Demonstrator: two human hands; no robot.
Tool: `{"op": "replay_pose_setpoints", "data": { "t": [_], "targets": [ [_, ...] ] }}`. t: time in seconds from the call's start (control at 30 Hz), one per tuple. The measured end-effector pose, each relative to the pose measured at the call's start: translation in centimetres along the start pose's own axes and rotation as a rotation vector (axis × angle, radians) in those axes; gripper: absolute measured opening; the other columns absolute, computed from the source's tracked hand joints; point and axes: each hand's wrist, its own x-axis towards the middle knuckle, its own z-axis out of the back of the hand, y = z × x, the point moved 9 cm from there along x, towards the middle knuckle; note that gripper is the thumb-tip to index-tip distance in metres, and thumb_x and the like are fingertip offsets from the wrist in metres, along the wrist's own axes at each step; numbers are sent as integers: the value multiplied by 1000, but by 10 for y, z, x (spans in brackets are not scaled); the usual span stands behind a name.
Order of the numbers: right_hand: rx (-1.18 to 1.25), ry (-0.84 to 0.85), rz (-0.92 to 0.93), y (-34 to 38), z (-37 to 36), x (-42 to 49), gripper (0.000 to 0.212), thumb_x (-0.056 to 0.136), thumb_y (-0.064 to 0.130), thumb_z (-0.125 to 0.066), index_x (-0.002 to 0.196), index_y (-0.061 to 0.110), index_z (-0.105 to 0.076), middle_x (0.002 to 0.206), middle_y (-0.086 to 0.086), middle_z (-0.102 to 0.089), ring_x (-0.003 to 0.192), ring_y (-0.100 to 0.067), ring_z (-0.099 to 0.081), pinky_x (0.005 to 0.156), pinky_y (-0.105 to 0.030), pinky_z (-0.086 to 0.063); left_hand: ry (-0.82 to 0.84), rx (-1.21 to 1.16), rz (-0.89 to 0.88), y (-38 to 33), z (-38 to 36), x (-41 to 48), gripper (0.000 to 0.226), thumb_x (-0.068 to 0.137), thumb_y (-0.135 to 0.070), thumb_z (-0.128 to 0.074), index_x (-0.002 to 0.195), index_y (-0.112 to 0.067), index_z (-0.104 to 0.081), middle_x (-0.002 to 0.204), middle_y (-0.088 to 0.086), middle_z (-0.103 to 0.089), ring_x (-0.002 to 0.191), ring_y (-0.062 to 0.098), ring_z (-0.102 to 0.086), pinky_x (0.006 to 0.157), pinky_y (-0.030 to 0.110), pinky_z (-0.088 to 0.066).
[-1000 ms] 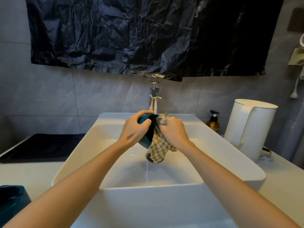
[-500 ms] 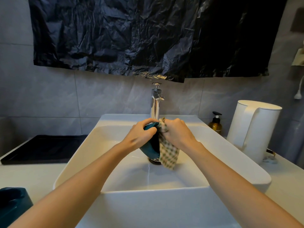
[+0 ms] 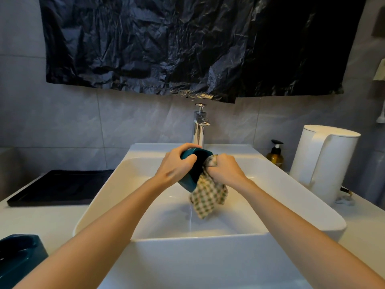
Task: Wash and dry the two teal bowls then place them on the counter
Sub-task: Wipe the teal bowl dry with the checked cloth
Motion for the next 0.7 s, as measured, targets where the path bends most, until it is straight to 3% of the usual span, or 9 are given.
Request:
{"op": "replay_pose_setpoints", "data": {
  "t": [0.13, 0.23, 0.33, 0.43, 0.53, 0.7],
  "targets": [
    [-264, -137, 271, 26, 10, -10, 10, 85, 12, -50, 83, 7, -58, 87, -17, -63, 83, -37, -57, 59, -35, -39, 179, 36, 36, 4, -19, -4, 41, 68, -30, -41, 105, -36, -60, 111, -2, -63, 103, 17, -55, 87, 30, -46],
    [-294, -171, 339, 33, 14, -12, 13, 86, 10, -49, 88, 5, -60, 86, -18, -62, 81, -37, -56, 60, -35, -40, 188, 39, 59, 3, -18, -4, 32, 79, -30, -46, 108, -39, -54, 107, -2, -60, 97, 18, -55, 76, 26, -46],
    [-196, -214, 232, 22, 19, -4, 9, 82, 10, -50, 75, 8, -56, 79, -16, -60, 76, -35, -54, 57, -33, -34, 40, -61, 36, -4, -8, -2, 36, 86, -33, -55, 121, -41, -47, 106, 0, -62, 93, 17, -59, 74, 27, -52],
    [27, -252, 29, 0, 26, 4, 11, 81, 14, -54, 79, 8, -63, 85, -15, -64, 81, -33, -56, 60, -33, -40, -93, -73, -67, -18, -1, -7, 49, 83, -37, -61, 126, -48, -41, 105, -11, -62, 94, 8, -60, 77, 26, -54],
    [167, -229, -100, -19, 25, 7, 9, 82, 14, -54, 77, 10, -59, 88, -14, -64, 81, -30, -55, 61, -31, -38, -78, -86, -110, -23, -10, -12, 51, 87, -26, -61, 130, -44, -41, 115, -18, -56, 106, 2, -55, 85, 23, -51],
    [104, -178, -35, -8, 13, 3, 9, 84, 14, -53, 76, 10, -56, 81, -10, -59, 75, -26, -51, 50, -27, -32, -32, -47, -2, -7, -11, -7, 51, 79, -34, -43, 128, -49, -40, 118, -10, -58, 106, 13, -55, 93, 42, -49]
  ]
}}
